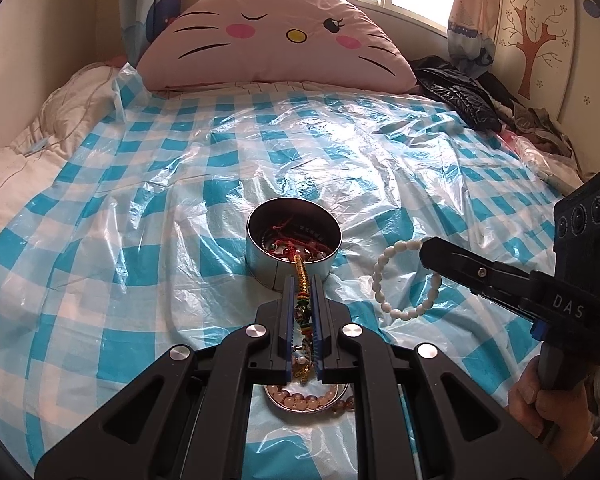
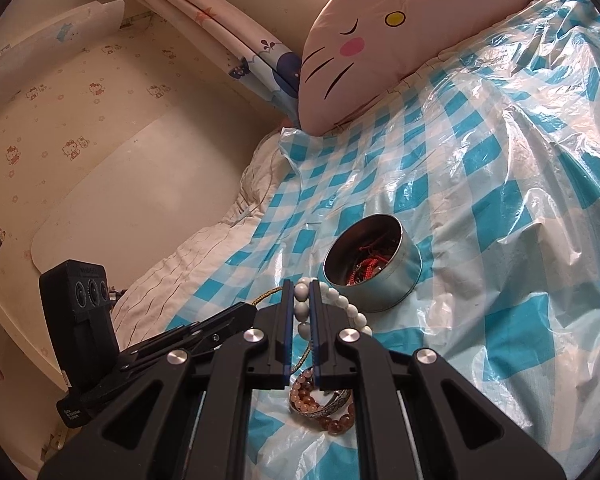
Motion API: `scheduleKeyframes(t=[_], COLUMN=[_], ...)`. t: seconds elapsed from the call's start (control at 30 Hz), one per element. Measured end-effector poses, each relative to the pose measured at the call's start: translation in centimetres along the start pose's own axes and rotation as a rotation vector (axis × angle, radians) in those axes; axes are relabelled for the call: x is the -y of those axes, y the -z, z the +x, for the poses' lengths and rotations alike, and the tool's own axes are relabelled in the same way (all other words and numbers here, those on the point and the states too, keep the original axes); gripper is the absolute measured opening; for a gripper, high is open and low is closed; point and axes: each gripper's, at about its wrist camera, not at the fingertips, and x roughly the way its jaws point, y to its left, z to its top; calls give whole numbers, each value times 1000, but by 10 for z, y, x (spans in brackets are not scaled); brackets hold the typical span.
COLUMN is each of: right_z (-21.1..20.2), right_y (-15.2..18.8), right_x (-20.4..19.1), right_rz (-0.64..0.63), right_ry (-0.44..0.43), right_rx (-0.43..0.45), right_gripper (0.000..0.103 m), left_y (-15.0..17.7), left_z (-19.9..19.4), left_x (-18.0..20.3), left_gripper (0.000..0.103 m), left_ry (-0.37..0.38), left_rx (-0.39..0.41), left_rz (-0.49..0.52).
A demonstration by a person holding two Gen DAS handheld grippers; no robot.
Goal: Organize jewelry
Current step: 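Carry the white bead bracelet into the tin with the right gripper while the left drops the gold-green bracelet in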
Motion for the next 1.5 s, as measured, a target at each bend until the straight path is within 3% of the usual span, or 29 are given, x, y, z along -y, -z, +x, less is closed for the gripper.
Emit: scheduleKeyframes(t=[0.93,1.5], right_z=[14,53], right_y=[-26,-54], right_x=[11,21], right_rz=[72,69], right_ry=[-47,-36], right_rx=[70,81], right_gripper=[8,8], left_y=[-15,-51], left_z=[7,33], left_x=[-6,-10], left_gripper=[8,8], left_ry=[22,49], left_rx=[48,88], left_rz=[-43,-81])
